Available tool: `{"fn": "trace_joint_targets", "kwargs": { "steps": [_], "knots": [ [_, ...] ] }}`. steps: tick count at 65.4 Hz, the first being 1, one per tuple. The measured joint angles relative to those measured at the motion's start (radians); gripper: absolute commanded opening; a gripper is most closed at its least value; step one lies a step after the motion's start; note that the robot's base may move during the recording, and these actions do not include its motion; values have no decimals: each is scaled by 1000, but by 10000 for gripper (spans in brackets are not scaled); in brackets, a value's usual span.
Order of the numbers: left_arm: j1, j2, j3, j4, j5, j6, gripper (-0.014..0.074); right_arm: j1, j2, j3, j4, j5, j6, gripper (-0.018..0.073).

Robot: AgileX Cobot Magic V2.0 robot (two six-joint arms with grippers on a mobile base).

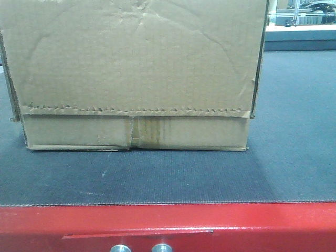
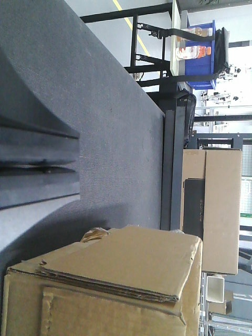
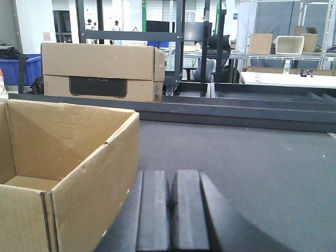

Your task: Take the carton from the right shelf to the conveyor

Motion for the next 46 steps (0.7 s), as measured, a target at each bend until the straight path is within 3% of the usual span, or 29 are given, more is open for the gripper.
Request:
{"fn": "trace_joint_targets", "kwargs": {
  "steps": [38, 46],
  "knots": [
    [0, 0, 0, 0, 0, 0, 15, -2, 0, 2, 0, -2, -2, -69],
    [0, 0, 0, 0, 0, 0, 15, -38, 0, 12, 124, 0, -124, -69]
  ]
}}
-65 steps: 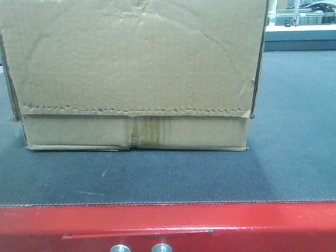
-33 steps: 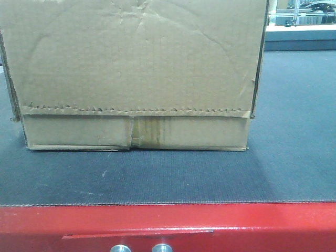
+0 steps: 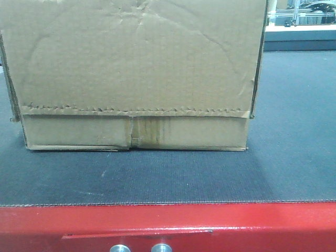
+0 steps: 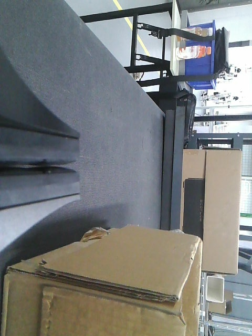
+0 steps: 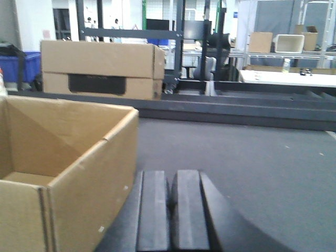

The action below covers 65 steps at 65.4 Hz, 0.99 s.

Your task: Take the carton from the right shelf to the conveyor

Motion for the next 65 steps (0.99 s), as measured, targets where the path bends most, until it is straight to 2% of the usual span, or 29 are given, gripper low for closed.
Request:
{"fn": "trace_joint_targets", "kwargs": {
  "steps": [7, 20, 34, 65],
  "knots": [
    [0, 0, 0, 0, 0, 0, 15, -69, -8, 41, 80, -10, -94, -69],
    [0, 0, 0, 0, 0, 0, 15, -173, -125, 239, 107, -77, -127, -69],
    [0, 0, 0, 0, 0, 0, 15, -184, -292, 437, 111, -100, -130, -69],
    [0, 0, 0, 0, 0, 0, 15, -184, -324, 447, 112, -73, -130, -69]
  ]
}}
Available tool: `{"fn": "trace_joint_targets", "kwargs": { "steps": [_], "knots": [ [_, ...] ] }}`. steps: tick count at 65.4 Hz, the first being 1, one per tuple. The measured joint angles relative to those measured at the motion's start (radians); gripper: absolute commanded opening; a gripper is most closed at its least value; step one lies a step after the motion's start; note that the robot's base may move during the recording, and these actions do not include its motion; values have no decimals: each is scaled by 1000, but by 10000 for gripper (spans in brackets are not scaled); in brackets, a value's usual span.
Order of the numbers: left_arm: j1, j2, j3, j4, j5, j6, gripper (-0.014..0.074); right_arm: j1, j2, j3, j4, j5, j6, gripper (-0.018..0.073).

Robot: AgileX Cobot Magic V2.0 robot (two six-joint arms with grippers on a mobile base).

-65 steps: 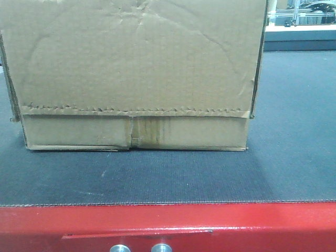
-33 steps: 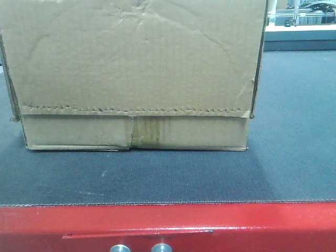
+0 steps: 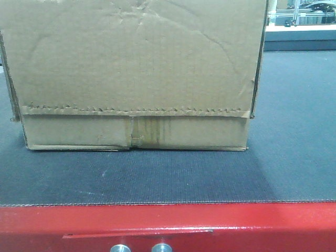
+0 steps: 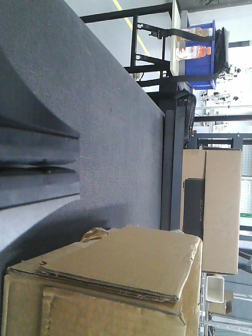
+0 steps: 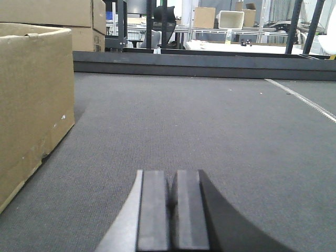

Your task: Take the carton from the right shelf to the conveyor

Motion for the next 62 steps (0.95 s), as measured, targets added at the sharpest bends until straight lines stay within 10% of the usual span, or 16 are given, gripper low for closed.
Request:
{"fn": "trace_joint_targets", "kwargs": {
  "steps": [62],
  "knots": [
    [0, 0, 0, 0, 0, 0, 15, 0, -2, 0, 0, 0, -2, -69]
  ]
}}
